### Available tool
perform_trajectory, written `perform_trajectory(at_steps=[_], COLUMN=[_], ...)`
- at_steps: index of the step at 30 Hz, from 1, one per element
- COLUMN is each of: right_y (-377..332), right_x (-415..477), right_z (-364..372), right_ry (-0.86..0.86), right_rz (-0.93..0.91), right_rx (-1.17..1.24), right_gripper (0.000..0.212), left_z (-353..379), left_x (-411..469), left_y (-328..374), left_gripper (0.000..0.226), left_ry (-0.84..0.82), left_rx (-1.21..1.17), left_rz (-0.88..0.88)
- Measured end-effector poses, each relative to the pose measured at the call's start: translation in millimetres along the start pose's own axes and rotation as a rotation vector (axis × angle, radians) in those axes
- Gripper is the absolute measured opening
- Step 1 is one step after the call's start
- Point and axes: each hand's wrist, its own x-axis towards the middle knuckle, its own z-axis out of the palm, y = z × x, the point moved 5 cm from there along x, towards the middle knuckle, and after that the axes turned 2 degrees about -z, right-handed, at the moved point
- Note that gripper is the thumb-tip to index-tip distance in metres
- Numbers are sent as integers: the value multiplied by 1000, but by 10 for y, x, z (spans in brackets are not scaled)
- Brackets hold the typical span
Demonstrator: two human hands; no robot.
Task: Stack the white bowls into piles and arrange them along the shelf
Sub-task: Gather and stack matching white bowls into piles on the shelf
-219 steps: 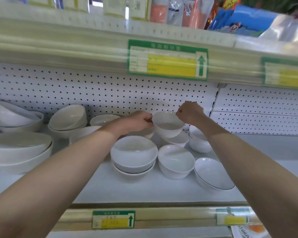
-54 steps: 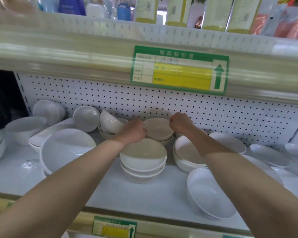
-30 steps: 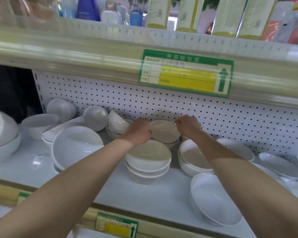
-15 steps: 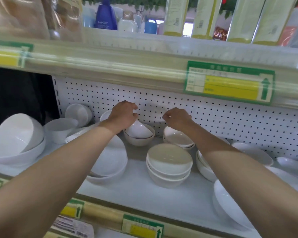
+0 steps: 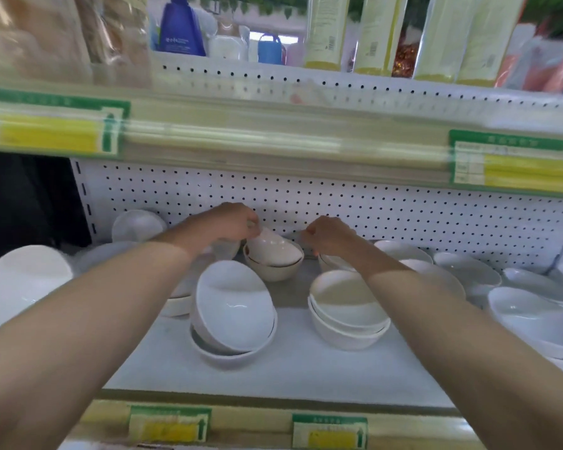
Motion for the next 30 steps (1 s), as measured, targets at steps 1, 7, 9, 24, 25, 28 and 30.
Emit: perform_trajectory(at_steps=[1,7,9,24,25,28,30], right_y=[6,38,42,-149,-143,-106,-108], right_x=[-3,70,137,508,516,527,518], right_z=[-2,0,23,274,271,247,231], right_ry=[3,28,18,-178,-185,-208,-226], right_rz=[2,76,74,-217,-245,-282,-301], right_rx=[-8,-49,-67,-281,-281,-232,-184], right_gripper=[34,33,28,22,22,24,22], left_z=[11,88,94,265,271,260,262], left_x=[-9,92,135,253,264,273,266], left_y=[-14,-99,-135,-237,-239,-245,-245], left_gripper=[41,47,55,43,43,37,28], left_ry=[4,57,60,-69,-61,-52,-64], left_rx=[-2,-168,-240,-753,-765,-782,-750], left_rz=[15,-37,-114,-386,-390,-399,-399])
